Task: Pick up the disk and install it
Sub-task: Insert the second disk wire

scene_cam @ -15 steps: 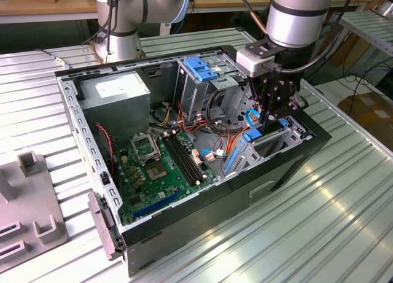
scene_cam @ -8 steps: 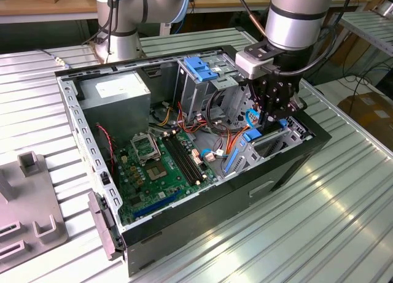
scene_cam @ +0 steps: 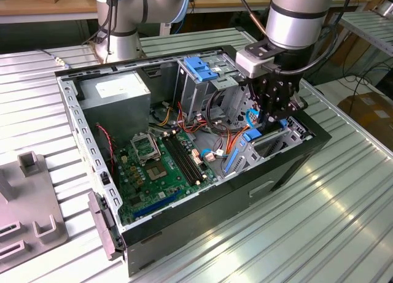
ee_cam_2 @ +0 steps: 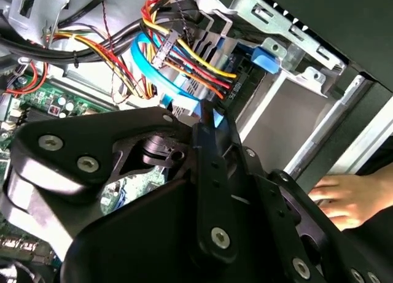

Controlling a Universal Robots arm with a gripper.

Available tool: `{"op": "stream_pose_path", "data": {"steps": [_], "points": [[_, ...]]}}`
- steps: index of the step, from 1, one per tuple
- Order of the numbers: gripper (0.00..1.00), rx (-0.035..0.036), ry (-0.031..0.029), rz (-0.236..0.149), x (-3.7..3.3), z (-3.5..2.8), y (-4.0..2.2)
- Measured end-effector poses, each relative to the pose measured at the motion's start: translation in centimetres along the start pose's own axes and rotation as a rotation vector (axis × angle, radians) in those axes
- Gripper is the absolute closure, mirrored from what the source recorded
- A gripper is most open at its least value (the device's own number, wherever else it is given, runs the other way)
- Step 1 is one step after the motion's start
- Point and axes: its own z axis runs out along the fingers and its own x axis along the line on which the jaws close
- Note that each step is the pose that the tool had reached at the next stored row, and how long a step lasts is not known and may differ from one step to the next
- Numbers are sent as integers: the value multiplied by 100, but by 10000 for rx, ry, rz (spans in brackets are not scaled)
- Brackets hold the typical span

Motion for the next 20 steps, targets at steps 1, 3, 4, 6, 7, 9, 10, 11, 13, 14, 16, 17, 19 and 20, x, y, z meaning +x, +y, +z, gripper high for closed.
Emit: {"op": "stream_pose_path", "data": {"steps": [1,3,4,6,7,9,10,11,13,14,16,17,19,20], "points": [[76,0,4,-1,6,-45,-9],[76,0,3,0,18,-138,-26],[76,-1,5,0,22,-169,-32],[76,0,1,0,22,-171,-32],[76,0,3,0,22,-172,-32],[84,0,4,-1,22,-173,-32],[84,0,4,0,22,-173,-32],[89,0,4,0,22,-174,-32],[89,0,4,0,22,-174,-33],[89,0,4,0,23,-174,-33],[89,0,4,0,23,-175,-33],[89,0,4,0,23,-176,-33],[89,0,4,0,23,-177,-33],[89,0,5,-1,23,-178,-33]]}}
